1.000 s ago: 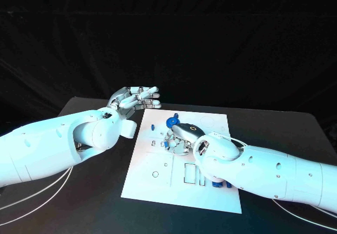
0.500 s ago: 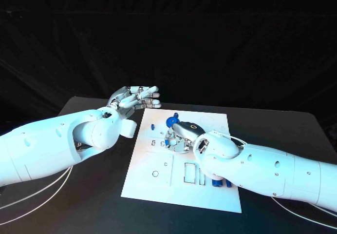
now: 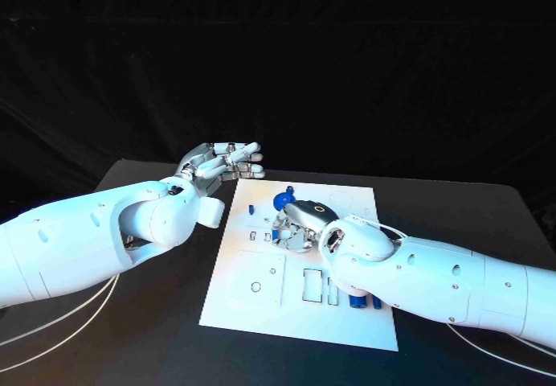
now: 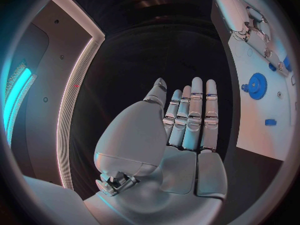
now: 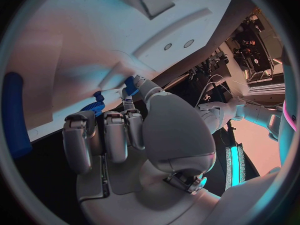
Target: Assemble the parts on the task board
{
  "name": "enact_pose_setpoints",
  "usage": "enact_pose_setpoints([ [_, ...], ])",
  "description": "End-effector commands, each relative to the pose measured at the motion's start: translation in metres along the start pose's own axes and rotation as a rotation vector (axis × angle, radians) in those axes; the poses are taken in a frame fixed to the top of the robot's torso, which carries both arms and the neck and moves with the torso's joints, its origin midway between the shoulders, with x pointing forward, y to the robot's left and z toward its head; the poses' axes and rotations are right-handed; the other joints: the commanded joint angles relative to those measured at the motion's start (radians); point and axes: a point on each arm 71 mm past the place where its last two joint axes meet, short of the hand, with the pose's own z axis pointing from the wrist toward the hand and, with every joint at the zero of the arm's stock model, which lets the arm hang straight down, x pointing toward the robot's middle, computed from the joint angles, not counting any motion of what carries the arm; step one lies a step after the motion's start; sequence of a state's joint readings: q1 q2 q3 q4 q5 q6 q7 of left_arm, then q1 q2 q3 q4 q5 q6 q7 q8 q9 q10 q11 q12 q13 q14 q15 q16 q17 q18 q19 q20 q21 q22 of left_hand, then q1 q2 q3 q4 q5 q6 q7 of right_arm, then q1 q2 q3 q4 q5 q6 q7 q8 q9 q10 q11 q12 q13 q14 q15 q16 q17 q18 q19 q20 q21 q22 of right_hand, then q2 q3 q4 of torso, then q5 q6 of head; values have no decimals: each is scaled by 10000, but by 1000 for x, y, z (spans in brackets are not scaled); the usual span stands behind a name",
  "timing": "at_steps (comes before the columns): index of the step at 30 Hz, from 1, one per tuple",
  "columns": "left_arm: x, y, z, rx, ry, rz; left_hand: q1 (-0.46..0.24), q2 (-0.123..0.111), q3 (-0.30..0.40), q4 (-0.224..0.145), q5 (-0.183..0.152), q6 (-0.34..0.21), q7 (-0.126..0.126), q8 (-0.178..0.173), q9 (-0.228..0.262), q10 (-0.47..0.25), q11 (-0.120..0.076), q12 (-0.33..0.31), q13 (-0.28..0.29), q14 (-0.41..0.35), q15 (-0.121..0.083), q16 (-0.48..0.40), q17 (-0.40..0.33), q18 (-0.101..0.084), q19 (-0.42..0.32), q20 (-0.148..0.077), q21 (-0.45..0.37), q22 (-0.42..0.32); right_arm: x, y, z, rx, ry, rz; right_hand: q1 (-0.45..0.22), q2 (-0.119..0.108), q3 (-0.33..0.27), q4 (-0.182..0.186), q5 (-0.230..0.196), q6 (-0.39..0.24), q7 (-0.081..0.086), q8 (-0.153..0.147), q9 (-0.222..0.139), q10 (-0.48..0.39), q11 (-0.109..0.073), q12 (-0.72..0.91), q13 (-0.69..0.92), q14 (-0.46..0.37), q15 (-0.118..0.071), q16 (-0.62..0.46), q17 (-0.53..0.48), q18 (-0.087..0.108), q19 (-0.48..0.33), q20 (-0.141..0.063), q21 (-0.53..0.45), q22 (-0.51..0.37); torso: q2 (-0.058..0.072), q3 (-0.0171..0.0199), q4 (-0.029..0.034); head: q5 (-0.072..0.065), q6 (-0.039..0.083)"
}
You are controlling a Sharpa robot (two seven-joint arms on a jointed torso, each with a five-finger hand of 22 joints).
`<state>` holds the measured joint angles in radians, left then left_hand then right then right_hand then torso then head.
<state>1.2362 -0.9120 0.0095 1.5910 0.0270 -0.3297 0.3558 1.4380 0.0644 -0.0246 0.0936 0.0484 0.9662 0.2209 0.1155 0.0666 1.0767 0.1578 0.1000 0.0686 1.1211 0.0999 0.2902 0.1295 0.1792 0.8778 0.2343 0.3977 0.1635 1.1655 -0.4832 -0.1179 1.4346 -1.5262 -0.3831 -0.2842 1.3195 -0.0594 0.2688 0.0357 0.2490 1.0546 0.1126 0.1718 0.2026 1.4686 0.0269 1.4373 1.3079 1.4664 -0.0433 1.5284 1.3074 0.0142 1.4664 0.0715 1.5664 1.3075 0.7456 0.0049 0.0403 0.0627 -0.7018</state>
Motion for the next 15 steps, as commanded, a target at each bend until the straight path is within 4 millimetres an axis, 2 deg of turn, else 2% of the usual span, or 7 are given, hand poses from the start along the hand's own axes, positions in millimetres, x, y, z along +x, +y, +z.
enact_pose_setpoints([
  [1, 3, -1, 0, 42, 212, -98, 55, 29, -35, -37, 46, 87, -12, -42, 9, 67, 8, -48, 6, -7, 48, -46, 5, 43, 18, 5, 14, -9, 6, -3, -1, 177, 341, -118, -62, 3, -14, 31, -49, -51, 32, -45, 14, 46, 63, -41, 1446, 858, 62, -24, 1800, -142, 1044, -11, 44, 2633, -2, 0, -2, -6, -12],
  [10, 2, -1, 0, 32, 206, -95, 55, 29, -35, -37, 46, 87, -12, -42, 9, 67, 8, -48, 6, -7, 48, -46, 5, 43, 18, 5, 14, -9, 5, -2, -1, 132, 294, -94, -231, -121, -112, 108, -83, -227, 105, -170, -1, -10, 124, -109, 1396, 855, 108, -33, 1787, -142, 1044, 28, 44, 2633, -1, -1, 7, -30, -26],
  [15, 2, -1, 0, 25, 207, -95, 55, 29, -35, -37, 46, 87, -12, -42, 9, 67, 8, -48, 6, -7, 48, -46, 5, 43, 18, 5, 14, -9, 5, -1, -1, 94, 279, -64, -407, -286, -237, 187, -151, -410, 191, -311, -30, -67, 201, -174, 1347, 853, 172, -39, 1780, -142, 1044, 77, 44, 2633, 5, 1, 11, -36, -37],
])
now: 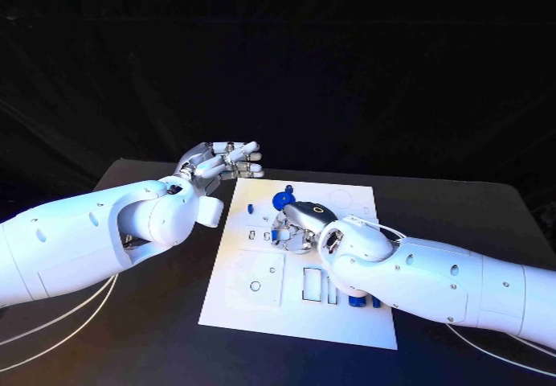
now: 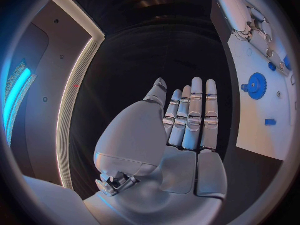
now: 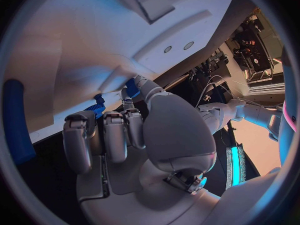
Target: Assemble the parts on the task board
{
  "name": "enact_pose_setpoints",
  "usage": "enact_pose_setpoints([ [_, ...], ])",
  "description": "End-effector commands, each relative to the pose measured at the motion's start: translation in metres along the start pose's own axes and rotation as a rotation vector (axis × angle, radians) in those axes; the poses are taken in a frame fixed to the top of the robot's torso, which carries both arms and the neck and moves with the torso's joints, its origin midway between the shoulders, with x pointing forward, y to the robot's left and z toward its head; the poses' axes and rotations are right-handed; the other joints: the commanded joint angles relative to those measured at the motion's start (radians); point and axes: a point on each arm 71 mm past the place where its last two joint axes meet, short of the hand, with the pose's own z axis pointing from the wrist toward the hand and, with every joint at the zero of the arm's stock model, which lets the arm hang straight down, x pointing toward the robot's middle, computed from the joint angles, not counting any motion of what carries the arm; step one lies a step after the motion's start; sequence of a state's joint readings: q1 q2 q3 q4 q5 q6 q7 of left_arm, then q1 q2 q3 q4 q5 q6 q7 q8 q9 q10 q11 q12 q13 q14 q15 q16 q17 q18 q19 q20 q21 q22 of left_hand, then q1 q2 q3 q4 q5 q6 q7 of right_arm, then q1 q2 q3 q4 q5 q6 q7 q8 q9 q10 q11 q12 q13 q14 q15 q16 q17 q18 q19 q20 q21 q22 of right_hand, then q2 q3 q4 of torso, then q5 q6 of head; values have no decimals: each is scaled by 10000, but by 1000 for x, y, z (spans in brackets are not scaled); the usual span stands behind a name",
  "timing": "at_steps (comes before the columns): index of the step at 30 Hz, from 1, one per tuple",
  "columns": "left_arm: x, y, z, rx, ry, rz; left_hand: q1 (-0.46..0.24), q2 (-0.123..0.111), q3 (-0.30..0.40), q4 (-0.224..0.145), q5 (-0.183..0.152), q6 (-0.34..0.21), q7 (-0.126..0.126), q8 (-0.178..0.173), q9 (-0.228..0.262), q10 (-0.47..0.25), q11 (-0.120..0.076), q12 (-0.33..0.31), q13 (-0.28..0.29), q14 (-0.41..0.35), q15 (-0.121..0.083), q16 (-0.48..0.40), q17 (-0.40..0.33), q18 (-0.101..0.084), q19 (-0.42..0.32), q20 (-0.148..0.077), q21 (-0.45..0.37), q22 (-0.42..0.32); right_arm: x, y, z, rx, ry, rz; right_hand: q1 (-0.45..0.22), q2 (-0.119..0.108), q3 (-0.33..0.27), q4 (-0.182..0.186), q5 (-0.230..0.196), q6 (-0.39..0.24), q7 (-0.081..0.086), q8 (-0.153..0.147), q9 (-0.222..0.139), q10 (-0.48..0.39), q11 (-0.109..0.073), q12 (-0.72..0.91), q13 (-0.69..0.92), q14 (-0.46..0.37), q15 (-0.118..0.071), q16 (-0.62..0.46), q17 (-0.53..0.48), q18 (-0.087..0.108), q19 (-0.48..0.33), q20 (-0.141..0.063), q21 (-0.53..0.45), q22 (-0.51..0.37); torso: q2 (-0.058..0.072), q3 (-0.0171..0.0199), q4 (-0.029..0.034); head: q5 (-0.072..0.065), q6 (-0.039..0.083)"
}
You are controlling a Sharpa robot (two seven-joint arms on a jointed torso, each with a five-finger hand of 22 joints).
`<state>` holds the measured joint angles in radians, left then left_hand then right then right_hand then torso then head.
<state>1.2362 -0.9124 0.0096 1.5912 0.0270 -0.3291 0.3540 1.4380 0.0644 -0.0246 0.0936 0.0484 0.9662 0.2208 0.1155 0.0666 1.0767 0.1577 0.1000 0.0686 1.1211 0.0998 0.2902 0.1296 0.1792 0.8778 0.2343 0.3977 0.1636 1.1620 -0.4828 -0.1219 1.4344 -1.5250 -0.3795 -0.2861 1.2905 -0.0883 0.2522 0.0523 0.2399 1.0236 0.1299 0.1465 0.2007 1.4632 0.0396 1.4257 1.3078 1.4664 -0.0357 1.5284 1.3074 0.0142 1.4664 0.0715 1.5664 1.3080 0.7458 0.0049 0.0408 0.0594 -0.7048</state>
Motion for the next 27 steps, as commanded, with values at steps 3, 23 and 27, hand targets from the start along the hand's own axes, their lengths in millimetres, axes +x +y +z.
enact_pose_setpoints([
  [3, 2, -1, 0, 39, 200, -92, 51, 28, -40, -36, 46, 84, -8, -52, 7, 65, 11, -59, 5, -6, 49, -51, 4, 43, 17, 6, 14, -12, 2, 0, 0, 32, 178, -45, -189, -74, -134, 57, -138, -231, 69, -155, -32, -62, 119, -113, 1306, 853, 136, -39, 1782, -142, 1044, 112, 44, 2628, -2, -3, 2, -6, -8],
  [23, -2, 4, 1, -532, 746, 750, 49, 38, -84, 27, 51, 357, -276, -70, 29, 1083, -346, 187, 123, 957, -339, 361, 261, 73, 748, -306, 482, 153, -21, 4, -20, -1137, -1167, 1219, 1002, -823, -2084, 2323, -897, -2156, 563, -677, -378, -334, 601, -292, 1098, 905, 585, 121, 2076, -142, 1044, 573, 44, 2628, -60, -4, 9, 7, -8],
  [27, -4, 9, 2, -1193, 1194, 1565, 97, 30, -50, 46, 68, 581, -430, -57, 43, 1494, -532, 193, 131, 1837, -586, 859, 585, 75, 1308, -602, 893, 324, -43, -5, -30, -1591, -1267, 2583, 1259, -435, -1903, 2157, -803, -1681, 393, -499, -285, -410, 463, -361, 1037, 908, 487, 138, 2118, -142, 1044, 504, 44, 2628, -116, -12, -30, 51, -79],
])
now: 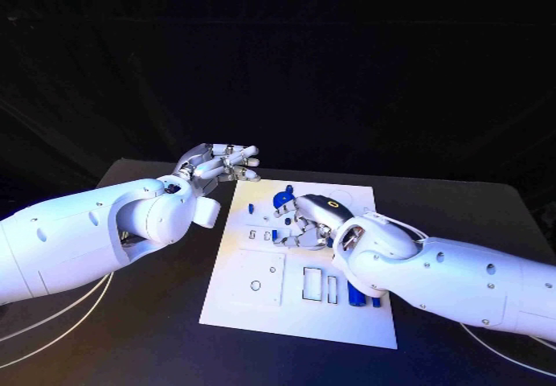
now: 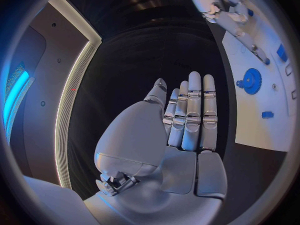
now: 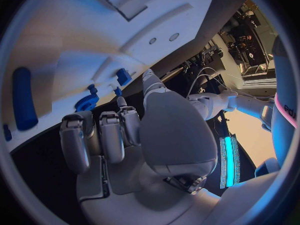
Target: Assemble the parts on the task board
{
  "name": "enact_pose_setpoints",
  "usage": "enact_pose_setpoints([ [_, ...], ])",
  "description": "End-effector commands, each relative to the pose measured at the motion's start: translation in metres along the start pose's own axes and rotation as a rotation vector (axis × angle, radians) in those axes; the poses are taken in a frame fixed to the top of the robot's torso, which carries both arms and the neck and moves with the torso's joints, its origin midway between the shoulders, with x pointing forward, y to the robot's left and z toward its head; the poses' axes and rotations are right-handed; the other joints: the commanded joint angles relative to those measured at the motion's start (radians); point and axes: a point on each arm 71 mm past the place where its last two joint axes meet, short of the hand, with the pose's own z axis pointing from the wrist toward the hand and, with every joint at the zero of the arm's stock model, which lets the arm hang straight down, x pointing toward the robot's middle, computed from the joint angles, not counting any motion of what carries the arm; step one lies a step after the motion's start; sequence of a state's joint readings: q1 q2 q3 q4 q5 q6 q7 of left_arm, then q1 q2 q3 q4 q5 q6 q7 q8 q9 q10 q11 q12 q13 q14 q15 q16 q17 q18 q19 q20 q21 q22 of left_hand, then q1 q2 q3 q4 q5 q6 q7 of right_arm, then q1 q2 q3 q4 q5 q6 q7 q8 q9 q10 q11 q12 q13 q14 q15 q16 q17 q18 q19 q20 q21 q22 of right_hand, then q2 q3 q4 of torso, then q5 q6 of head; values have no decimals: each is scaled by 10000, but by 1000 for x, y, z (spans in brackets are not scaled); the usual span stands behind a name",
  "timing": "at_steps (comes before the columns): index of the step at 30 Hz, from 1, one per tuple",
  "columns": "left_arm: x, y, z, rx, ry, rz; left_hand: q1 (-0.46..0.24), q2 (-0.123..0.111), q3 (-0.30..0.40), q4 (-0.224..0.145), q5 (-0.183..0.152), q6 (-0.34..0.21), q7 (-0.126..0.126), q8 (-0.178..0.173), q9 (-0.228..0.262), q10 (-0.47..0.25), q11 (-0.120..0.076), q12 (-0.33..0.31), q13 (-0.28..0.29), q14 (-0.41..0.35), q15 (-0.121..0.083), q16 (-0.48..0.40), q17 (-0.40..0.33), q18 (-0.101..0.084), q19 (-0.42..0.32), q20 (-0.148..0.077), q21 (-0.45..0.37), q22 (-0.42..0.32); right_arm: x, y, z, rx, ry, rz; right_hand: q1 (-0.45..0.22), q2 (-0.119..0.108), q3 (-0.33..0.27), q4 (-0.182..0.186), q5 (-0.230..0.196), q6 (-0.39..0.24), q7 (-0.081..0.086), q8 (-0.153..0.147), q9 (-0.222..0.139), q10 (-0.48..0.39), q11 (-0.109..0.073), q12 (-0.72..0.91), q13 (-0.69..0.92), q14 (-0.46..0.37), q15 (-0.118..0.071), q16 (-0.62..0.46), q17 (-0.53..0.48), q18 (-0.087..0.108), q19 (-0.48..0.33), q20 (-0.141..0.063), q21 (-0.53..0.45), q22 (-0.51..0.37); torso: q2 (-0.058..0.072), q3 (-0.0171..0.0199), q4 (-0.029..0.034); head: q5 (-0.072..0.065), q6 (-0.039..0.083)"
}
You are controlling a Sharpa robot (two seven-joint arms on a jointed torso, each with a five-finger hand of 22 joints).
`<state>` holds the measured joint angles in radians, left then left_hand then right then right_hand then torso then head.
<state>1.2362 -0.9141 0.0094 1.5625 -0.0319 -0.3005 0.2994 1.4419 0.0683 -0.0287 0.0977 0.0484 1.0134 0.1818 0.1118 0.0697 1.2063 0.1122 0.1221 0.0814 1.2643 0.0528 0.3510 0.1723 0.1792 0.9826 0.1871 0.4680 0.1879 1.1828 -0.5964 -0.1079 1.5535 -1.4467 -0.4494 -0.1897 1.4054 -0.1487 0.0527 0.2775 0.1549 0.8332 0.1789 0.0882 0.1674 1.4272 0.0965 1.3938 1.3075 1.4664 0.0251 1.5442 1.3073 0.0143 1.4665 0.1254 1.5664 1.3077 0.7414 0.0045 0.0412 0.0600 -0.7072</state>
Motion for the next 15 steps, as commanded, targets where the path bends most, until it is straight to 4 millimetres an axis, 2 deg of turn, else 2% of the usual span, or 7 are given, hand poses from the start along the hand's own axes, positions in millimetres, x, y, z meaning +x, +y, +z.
enact_pose_setpoints([
  [1, 4, 8, 0, -1024, 1113, 1283, 32, -34, -23, 32, 68, 192, -101, -10, 20, 371, -148, 7, 29, 686, -201, 472, 303, 72, 457, -233, 350, 154, -25, -1, -6, -810, -524, 2157, 138, 213, 91, -157, 57, 354, -140, 128, 70, -96, -147, -93, 998, 883, -163, -71, 2035, -143, 1043, -69, 44, 2631, -93, -8, -53, 47, -47],
  [8, -1, 21, 4, -2518, 1597, 3175, -1118, -499, -876, 774, 52, 678, -447, 236, 180, 1324, -535, 664, 537, 1924, -591, 2429, 1707, 60, 1530, -732, 1399, 672, -76, -37, -28, 19, -648, 4681, 160, 441, -7, -505, 225, 938, -201, 298, 152, -539, -226, -632, 543, 715, -258, -443, 1482, 51, 607, -189, -618, 2122, -260, -17, -110, 47, -40],
  [9, -1, 24, 5, -2777, 1707, 3556, -1245, -507, -983, 875, 52, 853, -568, 369, 257, 1586, -651, 938, 732, 2272, -715, 3773, 3101, 62, 1881, -884, 1761, 862, -82, -43, -33, 176, -705, 4951, 158, 447, -13, -516, 238, 953, -204, 302, 154, -553, -228, -650, 526, 708, -261, -461, 1456, 56, 597, -191, -636, 2109, -283, -15, -125, 44, -30],
  [11, -2, 28, 5, -3311, 1885, 4378, -1329, -452, -1135, 1012, 92, 1114, -819, 678, 484, 1972, -892, 1739, 1375, 2606, -970, 7467, 7347, -39, 2665, -1251, 3094, 1950, -93, -55, -42, 509, -883, 5431, 140, 470, -33, -542, 263, 985, -210, 309, 156, -590, -234, -702, 481, 682, -267, -524, 1367, 75, 554, -199, -707, 2055, -327, -9, -139, 44, -34],
  [12, -3, 31, 6, -3718, 1949, 4979, -1307, -383, -1199, 1075, 142, 1239, -941, 974, 732, 2032, -1044, 2576, 2113, 2662, -1099, 9545, 9910, -329, 3334, -1466, 5016, 4268, -99, -63, -48, 712, -1014, 5677, 138, 489, -42, -569, 294, 999, -214, 308, 155, -606, -239, -727, 459, 668, -273, -560, 1319, 81, 541, -204, -732, 2038, -347, -1, -144, 59, -35],
  [14, -4, 35, 6, -4302, 2026, 5741, -1234, -336, -1191, 1087, 57, 1256, -1152, 1314, 1024, 1836, -1053, 3553, 3016, 2681, -1265, 10546, 11270, -622, 3932, -1598, 6672, 6476, -105, -71, -56, 959, -1190, 5937, 133, 500, -50, -583, 318, 1006, -217, 307, 154, -609, -242, -734, 452, 661, -276, -580, 1294, 84, 535, -208, -746, 2028, -379, 16, -147, 63, -62],
  [15, -4, 38, 6, -4668, 2115, 6145, -1160, -309, -1160, 1080, 96, 1139, -1154, 1548, 1249, 1557, -1099, 4863, 4396, 2635, -1200, 10851, 11706, -748, 4127, -1666, 7391, 7495, -108, -75, -59, 1085, -1278, 6052, 128, 509, -57, -593, 337, 1012, -219, 306, 154, -609, -244, -737, 449, 656, -278, -596, 1273, 87, 528, -211, -759, 2018, -402, 29, -142, 42, -79],
])
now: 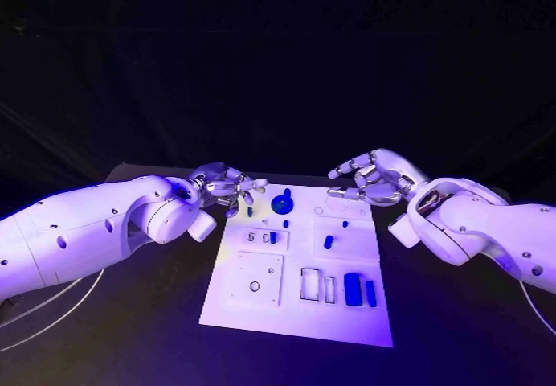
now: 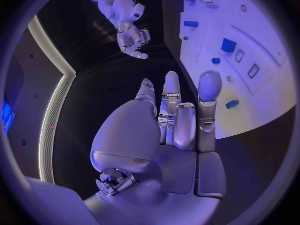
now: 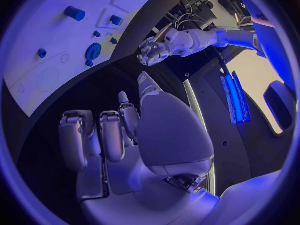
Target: Assemble the parts on the task board
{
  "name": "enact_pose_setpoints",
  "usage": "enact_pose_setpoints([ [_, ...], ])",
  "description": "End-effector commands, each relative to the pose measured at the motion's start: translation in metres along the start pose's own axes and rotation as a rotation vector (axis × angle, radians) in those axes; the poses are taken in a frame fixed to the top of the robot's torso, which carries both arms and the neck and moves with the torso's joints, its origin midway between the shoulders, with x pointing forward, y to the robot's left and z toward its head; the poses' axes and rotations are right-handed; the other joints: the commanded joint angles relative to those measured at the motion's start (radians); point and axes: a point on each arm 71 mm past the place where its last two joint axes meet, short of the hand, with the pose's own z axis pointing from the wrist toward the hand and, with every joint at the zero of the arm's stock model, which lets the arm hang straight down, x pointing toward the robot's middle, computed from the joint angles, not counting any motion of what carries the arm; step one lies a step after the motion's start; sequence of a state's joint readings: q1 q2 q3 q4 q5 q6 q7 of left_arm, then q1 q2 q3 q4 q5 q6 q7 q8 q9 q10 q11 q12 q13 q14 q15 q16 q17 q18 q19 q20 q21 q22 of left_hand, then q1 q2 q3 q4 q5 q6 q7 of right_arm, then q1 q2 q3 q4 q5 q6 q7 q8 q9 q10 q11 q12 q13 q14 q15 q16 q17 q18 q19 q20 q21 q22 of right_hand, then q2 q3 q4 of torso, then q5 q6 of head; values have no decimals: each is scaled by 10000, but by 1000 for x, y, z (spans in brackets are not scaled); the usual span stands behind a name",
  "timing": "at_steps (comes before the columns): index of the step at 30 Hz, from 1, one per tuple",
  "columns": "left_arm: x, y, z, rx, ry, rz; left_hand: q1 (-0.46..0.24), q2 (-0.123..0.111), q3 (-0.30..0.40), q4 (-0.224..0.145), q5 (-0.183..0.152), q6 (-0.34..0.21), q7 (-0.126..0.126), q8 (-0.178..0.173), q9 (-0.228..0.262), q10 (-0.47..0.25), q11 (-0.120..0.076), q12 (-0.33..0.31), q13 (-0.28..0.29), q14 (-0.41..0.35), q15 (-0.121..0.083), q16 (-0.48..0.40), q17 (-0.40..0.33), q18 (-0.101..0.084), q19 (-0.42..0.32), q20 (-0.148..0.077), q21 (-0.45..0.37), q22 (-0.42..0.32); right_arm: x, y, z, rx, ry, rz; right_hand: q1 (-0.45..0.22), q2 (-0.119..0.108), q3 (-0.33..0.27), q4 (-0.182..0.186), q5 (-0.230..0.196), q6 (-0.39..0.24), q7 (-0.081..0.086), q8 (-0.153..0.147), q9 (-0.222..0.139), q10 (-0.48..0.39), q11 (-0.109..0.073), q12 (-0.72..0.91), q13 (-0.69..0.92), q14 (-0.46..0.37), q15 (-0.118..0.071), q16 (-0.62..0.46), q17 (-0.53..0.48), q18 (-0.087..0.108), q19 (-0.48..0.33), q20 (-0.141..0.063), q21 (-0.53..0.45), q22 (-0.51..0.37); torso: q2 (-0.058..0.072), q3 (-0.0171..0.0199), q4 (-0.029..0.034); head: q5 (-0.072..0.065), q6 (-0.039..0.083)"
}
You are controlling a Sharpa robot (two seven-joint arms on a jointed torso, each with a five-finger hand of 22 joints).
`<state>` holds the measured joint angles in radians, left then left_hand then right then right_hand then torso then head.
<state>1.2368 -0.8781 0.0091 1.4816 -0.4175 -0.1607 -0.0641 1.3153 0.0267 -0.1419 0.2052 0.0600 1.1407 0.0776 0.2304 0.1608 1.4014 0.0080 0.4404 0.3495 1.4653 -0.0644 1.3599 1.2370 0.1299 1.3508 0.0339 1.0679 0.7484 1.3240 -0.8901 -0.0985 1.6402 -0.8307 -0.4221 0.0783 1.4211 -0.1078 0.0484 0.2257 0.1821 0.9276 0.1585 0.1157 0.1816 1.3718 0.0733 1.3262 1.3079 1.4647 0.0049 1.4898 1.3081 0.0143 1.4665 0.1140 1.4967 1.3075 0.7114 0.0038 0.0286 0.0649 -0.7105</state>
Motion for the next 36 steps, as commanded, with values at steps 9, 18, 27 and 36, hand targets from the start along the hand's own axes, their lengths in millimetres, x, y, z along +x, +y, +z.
enact_pose_setpoints([
  [9, 17, 14, 15, -3978, 1031, 5554, -319, 259, -62, 601, -97, -886, -96, 1567, 1498, -1040, -148, 5789, 6204, 626, -52, 1186, 1794, -701, 1235, -141, 3248, 4846, -27, -20, -16, 761, -463, 1877, -90, 163, -66, -134, 233, 81, -23, 11, 1, -51, -24, -82, 421, 662, -93, -109, 1210, 96, 517, -117, -104, 1992, -189, 103, -8, 5, -89],
  [18, 32, 4, 31, -4425, 898, 6931, -1017, 307, -627, 845, -82, -1067, -175, 2120, 1949, -682, -203, 7009, 7567, 632, -111, 1166, 1839, -912, 1556, -167, 3996, 6131, -31, -24, -17, 922, -490, 1579, -145, 179, -112, -157, 301, 43, -19, -25, -15, -48, -23, -95, 405, 655, -97, -144, 1176, 101, 509, -125, -132, 1973, -164, 108, -46, -38, -102],
  [27, 42, -6, 40, -4412, 1046, 7257, -1303, 338, -862, 856, -79, -1196, -186, 2316, 2112, -751, -210, 7039, 7639, 632, -117, 1149, 1844, -960, 1619, -168, 4167, 6430, -30, -26, -18, 1017, -339, 1228, -192, 192, -152, -175, 379, 40, -19, -37, -19, -109, -24, -181, 330, 644, -100, -189, 1124, 115, 482, -130, -189, 1932, -97, 144, -116, 28, -115],
  [36, 49, -10, 44, -4447, 1401, 7445, -1351, 332, -913, 859, -79, -1240, -182, 2361, 2152, -828, -206, 6944, 7554, 631, -113, 1143, 1843, -972, 1630, -163, 4203, 6498, -29, -27, -16, 1067, -299, 1161, -212, 203, -168, -184, 426, 37, -20, -42, -22, -110, -25, -186, 325, 642, -101, -202, 1113, 117, 480, -132, -199, 1926, -88, 155, -113, 88, -248],
])
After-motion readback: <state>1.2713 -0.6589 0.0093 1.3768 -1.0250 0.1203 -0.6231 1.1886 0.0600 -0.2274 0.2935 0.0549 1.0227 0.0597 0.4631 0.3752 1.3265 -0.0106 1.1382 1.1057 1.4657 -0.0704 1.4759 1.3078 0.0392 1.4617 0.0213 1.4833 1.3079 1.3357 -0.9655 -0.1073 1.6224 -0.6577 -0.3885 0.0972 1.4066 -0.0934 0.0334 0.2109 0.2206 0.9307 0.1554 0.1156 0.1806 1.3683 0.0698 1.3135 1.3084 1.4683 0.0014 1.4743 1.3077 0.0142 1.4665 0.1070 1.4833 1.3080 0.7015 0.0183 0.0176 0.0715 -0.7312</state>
